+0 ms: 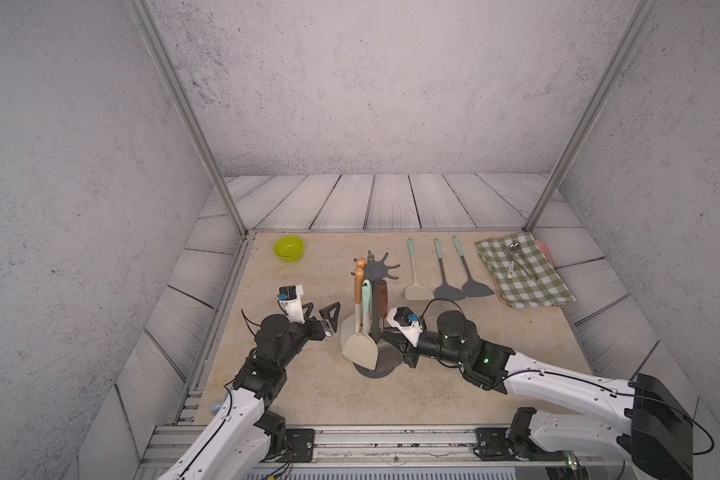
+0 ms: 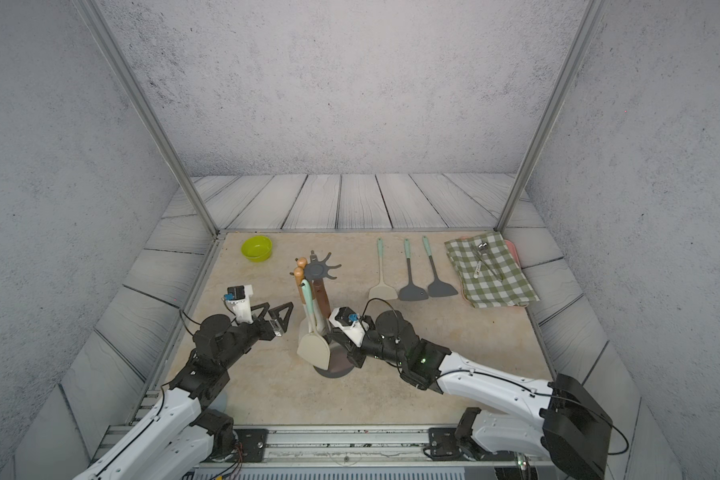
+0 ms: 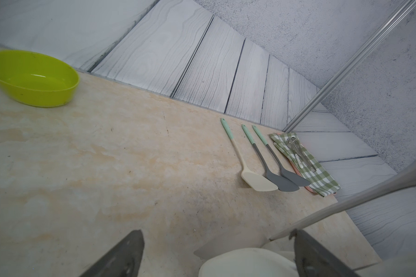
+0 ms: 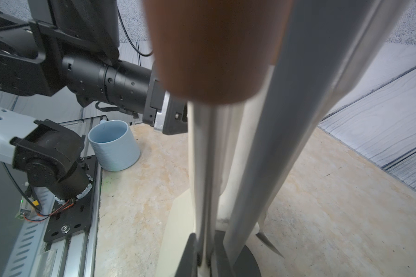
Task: Take the spatula off the kitchen utensil rack
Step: Take off the spatula from the rack, then place the spatula at the center of the board.
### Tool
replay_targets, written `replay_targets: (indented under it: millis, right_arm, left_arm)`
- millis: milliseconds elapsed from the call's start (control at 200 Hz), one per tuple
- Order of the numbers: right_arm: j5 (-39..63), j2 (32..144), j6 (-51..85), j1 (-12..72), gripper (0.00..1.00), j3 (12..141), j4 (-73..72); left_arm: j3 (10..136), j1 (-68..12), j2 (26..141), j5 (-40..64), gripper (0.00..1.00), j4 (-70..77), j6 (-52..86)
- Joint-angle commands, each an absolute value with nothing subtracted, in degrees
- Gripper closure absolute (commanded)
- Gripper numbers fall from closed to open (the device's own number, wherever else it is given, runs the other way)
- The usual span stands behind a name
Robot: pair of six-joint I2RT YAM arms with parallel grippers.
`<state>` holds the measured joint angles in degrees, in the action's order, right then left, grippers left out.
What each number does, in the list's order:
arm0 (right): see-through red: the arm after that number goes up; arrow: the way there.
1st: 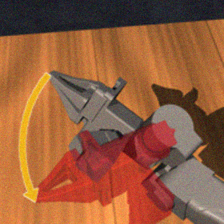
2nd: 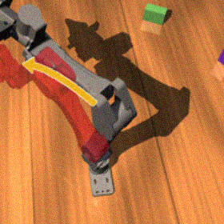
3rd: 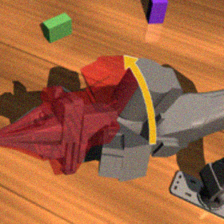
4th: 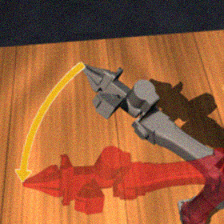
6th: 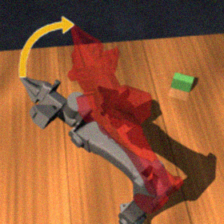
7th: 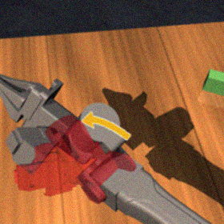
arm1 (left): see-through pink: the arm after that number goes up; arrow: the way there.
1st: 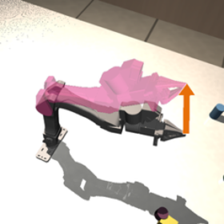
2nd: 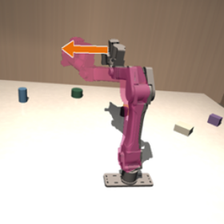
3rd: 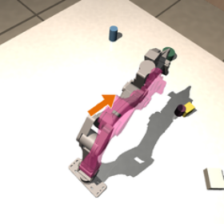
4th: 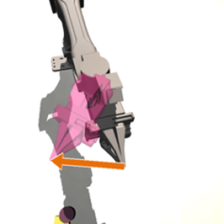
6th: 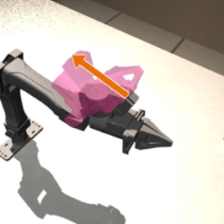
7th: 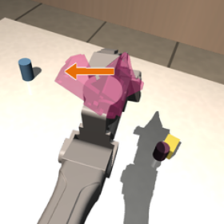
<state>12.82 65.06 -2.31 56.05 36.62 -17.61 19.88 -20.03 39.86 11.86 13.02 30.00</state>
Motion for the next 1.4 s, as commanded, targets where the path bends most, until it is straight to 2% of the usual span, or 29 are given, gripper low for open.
replay_targets:
  millis: [0,240,500,1031,1396]
  right_arm:
    - [11.04,62.06,-3.07,56.49,1.0,36.11,-21.65]
    - [10.19,59.25,-2.88,56.44,1.0,33.19,-25.1]
    - [6.75,55.29,-3.14,56.47,1.0,31.3,-25.36]
    - [-10.42,52.02,-3.93,56.26,1.0,31.18,-20.84]
    - [-13.54,54.76,-2.18,52.69,1.0,36.63,-13.82]
  left_arm:
    - [20.48,-20.26,37.39,12.74,0.01,13.04,30.15]
    - [19.41,-20.83,33.28,15.11,0.01,14.6,30.12]
    - [19.49,-22.2,33.75,16.35,0.01,15.83,29.67]
    - [21.36,-23.23,43.0,16.08,0.01,17.16,29.03]
    - [22.24,-23.21,49.32,11.77,0.01,17.51,28.95]
